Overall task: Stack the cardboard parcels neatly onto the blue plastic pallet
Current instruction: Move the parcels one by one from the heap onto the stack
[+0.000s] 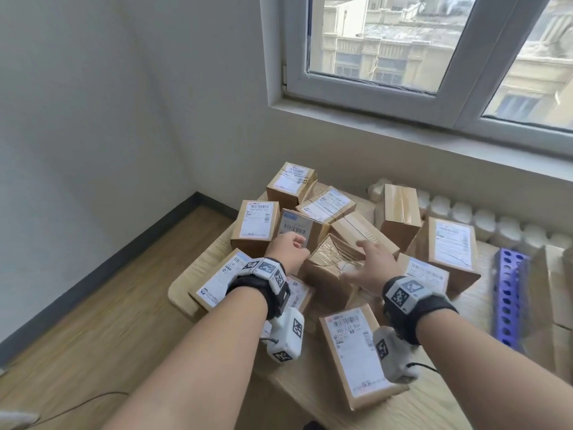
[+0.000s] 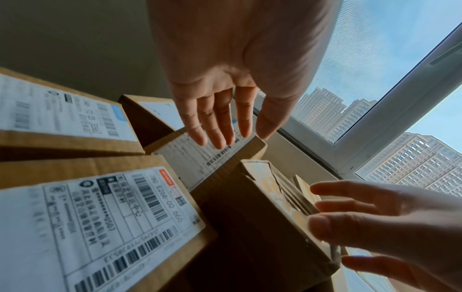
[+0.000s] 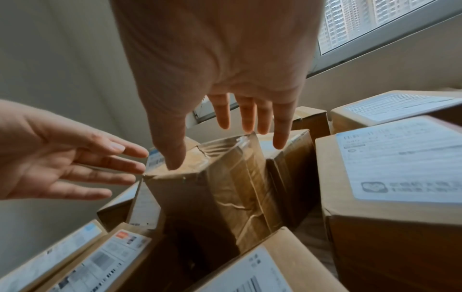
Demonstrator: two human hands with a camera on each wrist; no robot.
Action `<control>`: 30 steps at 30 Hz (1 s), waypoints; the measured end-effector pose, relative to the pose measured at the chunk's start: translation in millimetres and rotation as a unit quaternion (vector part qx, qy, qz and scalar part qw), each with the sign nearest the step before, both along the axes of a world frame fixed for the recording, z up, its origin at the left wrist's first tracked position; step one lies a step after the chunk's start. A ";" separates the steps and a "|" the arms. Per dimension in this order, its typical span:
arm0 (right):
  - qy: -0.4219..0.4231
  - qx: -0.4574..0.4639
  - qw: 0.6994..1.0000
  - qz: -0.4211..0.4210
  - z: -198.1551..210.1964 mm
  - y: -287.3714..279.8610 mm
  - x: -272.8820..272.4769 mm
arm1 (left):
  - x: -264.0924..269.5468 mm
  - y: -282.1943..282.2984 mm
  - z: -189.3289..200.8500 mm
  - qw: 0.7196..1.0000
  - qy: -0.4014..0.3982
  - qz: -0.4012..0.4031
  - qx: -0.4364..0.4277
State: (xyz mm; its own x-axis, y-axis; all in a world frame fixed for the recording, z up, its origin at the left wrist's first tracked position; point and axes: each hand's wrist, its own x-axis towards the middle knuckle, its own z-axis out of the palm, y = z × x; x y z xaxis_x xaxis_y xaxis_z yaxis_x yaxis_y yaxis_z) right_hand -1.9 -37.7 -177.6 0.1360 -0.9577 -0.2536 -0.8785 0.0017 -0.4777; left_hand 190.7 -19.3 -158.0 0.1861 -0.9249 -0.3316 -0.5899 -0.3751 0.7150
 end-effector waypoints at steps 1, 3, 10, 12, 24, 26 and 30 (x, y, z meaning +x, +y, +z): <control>0.010 0.010 1.000 0.005 -5.3 -3.8 1.2 | -0.3 -3.7 -4.9 1.000 0.002 -0.003 0.006; 0.021 0.032 0.999 0.012 -15.4 -9.0 3.4 | -0.4 -10.0 -12.9 1.000 0.007 -0.008 0.021; 0.081 0.019 0.996 0.028 -23.3 -15.4 10.0 | 1.4 -22.9 -20.0 0.999 -0.001 -0.038 0.030; 0.059 0.015 0.998 0.001 -17.8 -14.7 9.2 | 1.1 -23.6 -17.4 0.998 0.003 -0.048 0.034; -0.006 -0.034 0.994 -0.104 54.0 20.3 -12.0 | -8.9 -6.9 47.5 0.993 0.092 -0.064 0.041; -0.022 -0.057 0.992 -0.114 68.0 31.2 -15.7 | -12.1 -2.7 58.7 0.989 0.124 -0.056 0.050; -0.058 -0.123 0.983 -0.120 90.3 56.2 -21.9 | -17.3 8.9 76.8 0.974 0.201 -0.046 0.095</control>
State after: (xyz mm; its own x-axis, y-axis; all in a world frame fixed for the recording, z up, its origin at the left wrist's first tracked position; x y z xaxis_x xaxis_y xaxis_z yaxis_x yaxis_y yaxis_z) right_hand -23.8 18.4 -87.3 -0.0867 -0.9962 -0.0061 -0.8069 0.0738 -0.5861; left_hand 173.4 -10.3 -81.2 -0.0751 -0.8463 -0.5274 -0.3137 -0.4820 0.8181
